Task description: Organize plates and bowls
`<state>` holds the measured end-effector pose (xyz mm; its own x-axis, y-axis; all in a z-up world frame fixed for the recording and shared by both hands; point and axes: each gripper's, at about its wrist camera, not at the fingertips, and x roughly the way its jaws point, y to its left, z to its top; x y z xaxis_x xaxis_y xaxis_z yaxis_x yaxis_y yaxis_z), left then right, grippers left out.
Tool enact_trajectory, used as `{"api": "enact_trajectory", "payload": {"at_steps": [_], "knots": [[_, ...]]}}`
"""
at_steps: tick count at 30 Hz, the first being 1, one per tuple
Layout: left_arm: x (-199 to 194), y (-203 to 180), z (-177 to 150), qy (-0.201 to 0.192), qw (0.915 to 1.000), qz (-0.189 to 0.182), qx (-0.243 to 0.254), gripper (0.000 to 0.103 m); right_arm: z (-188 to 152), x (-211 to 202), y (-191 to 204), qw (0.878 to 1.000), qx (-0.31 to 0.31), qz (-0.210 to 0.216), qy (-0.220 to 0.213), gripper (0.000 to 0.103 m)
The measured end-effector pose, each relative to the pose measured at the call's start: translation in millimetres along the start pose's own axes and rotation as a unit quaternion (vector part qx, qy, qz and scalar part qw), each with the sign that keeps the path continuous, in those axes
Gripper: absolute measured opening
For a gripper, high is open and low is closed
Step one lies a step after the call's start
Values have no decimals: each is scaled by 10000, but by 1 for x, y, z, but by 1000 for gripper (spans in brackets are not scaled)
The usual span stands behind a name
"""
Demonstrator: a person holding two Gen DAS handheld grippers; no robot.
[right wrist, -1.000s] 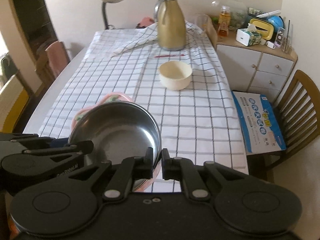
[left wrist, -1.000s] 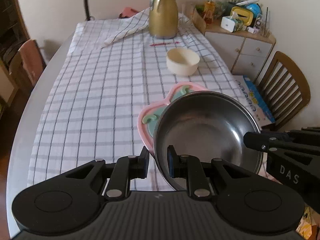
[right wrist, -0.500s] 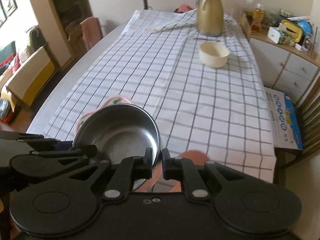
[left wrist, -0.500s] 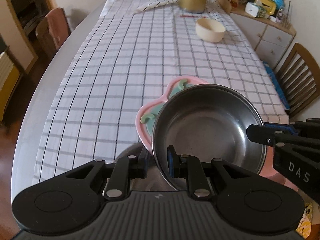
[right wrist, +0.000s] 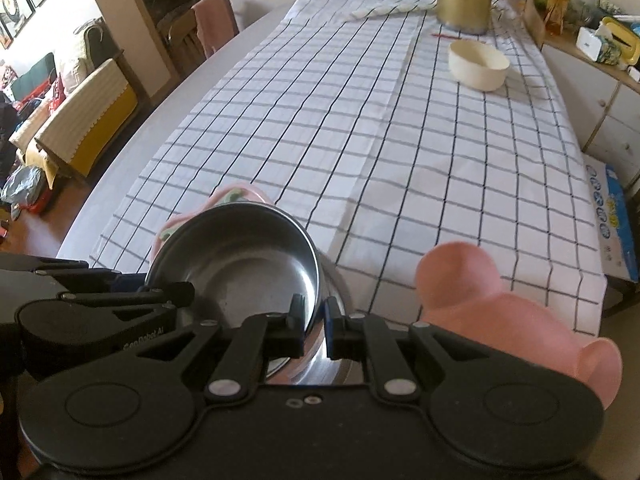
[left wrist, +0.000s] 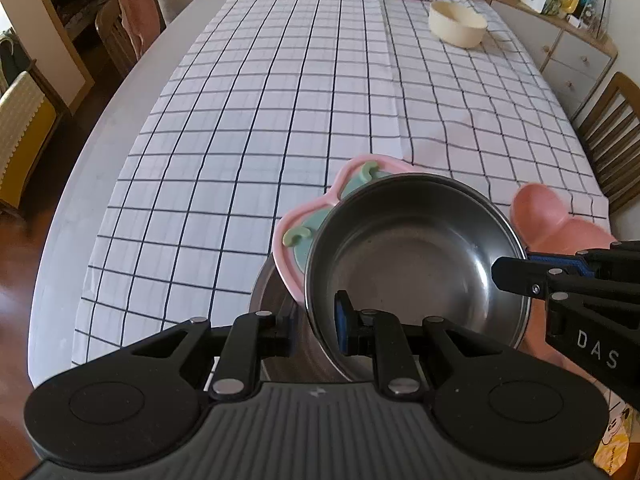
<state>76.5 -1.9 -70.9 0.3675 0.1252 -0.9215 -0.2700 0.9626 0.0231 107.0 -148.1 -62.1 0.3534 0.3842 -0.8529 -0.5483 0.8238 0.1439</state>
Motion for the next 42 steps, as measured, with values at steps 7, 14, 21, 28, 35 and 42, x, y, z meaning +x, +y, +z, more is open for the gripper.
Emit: {"api": "enact_trajectory", "payload": {"at_steps": [7, 14, 21, 28, 35, 42], "knots": [[13, 3, -6, 117, 9999, 69, 63, 18, -4, 13, 3, 9998, 28, 90, 183, 10], [28, 6, -11, 245, 9997, 48, 63, 18, -7, 25, 3, 9993, 66, 116, 340, 10], [36, 8, -11, 318, 9995, 36, 66, 18, -5, 32, 4, 9992, 48, 129, 387, 11], [46, 12, -9, 368, 9993, 24, 50, 18, -3, 38, 6, 9987, 103, 192, 463, 12], [47, 15, -6, 374, 9993, -80, 30, 18, -1, 40, 6, 9986, 110, 198, 479, 13], [45, 17, -8, 416, 9989, -229, -11, 18, -1, 37, 7, 9985, 88, 242, 487, 16]]}}
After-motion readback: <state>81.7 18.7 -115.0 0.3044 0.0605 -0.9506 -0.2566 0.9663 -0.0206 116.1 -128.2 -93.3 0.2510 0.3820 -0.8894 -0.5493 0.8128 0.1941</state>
